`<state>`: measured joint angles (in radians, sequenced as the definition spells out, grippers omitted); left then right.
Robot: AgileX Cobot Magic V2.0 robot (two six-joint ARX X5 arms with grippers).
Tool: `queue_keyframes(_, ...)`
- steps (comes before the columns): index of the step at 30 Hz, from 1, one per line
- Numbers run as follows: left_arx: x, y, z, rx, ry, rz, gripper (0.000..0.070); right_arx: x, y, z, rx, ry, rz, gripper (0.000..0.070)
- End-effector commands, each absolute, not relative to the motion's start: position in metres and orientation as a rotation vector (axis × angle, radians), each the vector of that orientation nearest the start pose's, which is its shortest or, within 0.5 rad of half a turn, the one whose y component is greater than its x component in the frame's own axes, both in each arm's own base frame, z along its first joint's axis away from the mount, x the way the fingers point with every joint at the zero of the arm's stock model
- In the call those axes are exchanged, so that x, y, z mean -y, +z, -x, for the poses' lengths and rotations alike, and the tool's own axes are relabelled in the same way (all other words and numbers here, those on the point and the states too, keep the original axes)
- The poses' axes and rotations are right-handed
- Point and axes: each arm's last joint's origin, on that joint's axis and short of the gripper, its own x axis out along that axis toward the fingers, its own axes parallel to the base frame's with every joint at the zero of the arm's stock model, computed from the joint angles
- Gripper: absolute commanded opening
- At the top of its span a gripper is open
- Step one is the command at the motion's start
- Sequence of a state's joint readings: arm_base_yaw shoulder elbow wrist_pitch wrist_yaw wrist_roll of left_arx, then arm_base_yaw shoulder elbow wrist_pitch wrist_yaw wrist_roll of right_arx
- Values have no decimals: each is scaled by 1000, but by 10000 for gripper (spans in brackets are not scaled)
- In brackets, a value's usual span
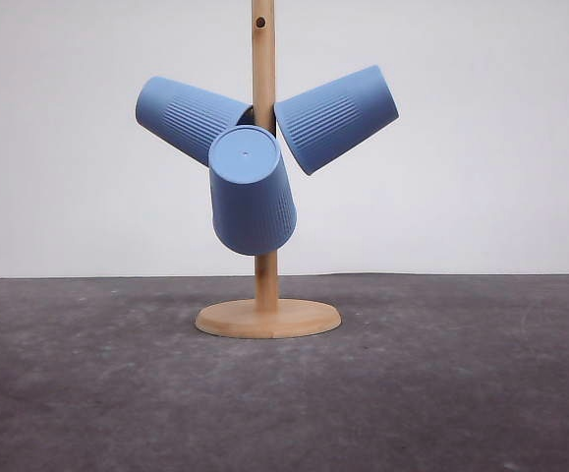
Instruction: Place three cups
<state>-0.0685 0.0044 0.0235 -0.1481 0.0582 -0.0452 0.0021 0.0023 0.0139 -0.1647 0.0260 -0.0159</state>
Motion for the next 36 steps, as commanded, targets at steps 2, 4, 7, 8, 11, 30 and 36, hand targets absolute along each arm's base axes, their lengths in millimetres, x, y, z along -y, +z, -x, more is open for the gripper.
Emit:
queue_keyframes(2, 8, 154, -96, -131, -126, 40, 0, 1, 152, -96, -150, -32, -5, 6)
queue_keyframes(4, 8, 154, -96, -132, -126, 40, 0, 2, 152, -96, -149, -36, -31, 6)
queue_keyframes(7, 8, 154, -96, -132, -126, 40, 0, 2, 152, -96, -149, -37, -69, 6)
queue_keyframes(8, 8, 154, -96, -132, -126, 40, 0, 2, 152, -96, -148, -38, -69, 7)
queue_keyframes(11, 8, 154, -96, -131, -126, 40, 0, 2, 152, -96, -148, -41, -68, 7)
queue_keyframes(30, 8, 154, -96, -131, -126, 40, 0, 2, 152, -96, -148, -40, -68, 6)
queue_keyframes(36, 8, 154, -96, -131, -126, 40, 0, 2, 152, -96, -148, -40, -68, 7)
